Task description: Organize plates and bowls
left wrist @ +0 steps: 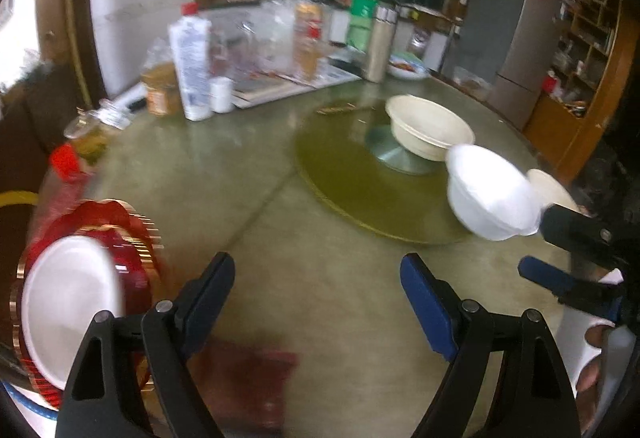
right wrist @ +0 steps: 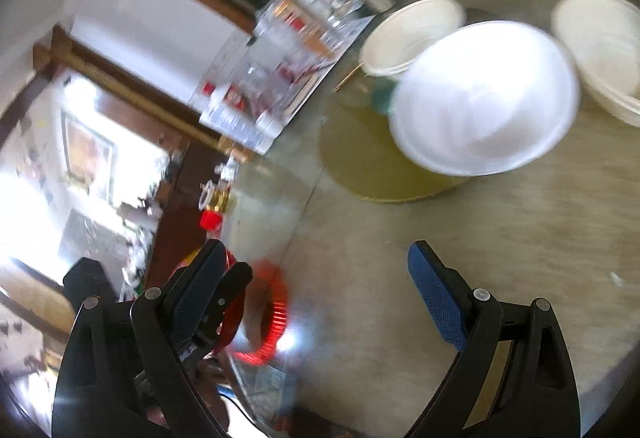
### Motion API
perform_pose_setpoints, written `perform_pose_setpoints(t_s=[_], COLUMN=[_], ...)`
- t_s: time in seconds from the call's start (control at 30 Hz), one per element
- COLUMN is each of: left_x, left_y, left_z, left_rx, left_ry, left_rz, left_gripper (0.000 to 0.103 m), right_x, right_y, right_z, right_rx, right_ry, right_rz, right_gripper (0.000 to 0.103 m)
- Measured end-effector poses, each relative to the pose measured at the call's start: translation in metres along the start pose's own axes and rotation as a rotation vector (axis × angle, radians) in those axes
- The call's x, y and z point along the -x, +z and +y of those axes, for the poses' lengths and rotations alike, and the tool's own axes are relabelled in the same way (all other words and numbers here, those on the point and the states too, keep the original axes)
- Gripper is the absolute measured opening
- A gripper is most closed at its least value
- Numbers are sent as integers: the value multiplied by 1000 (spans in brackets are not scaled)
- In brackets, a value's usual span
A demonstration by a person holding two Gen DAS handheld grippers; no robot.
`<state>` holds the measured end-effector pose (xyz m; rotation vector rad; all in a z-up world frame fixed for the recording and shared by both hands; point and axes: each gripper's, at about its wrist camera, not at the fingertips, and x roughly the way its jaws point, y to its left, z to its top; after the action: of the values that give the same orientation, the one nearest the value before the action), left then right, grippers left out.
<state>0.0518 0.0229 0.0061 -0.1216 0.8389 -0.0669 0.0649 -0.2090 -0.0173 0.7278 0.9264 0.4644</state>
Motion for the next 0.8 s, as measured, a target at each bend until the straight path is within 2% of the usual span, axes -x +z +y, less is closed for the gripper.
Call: perform_pose_setpoints(t_s=[0.27, 0.4, 0.6, 0.63, 0.73, 0.8], left_x=[-37, -54, -74, -76, -85, -92], left_y=[17, 26, 35, 36, 38, 41], left_z=[-38, -56, -78, -81, -88, -92], left_rx=[63, 95, 99, 99, 110, 117], left_ry=[-111, -134, -143, -140, -126, -133], left_rz=[109, 133, 141, 134, 111, 115], left_gripper=[85, 85, 85, 85, 85, 85], right_x=[45, 44, 33, 32, 28, 25], right_y=[15, 23, 36, 38, 44, 47], right_z=[-57, -81, -98, -99, -101, -102], right_rx=[-217, -302, -350, -354, -343, -337], right_ry=[-2, -11, -29, -32, -65, -76], right_rz=[-107, -109, -132, -141, -148, -152], right_gripper=[93, 93, 93, 91, 78, 78])
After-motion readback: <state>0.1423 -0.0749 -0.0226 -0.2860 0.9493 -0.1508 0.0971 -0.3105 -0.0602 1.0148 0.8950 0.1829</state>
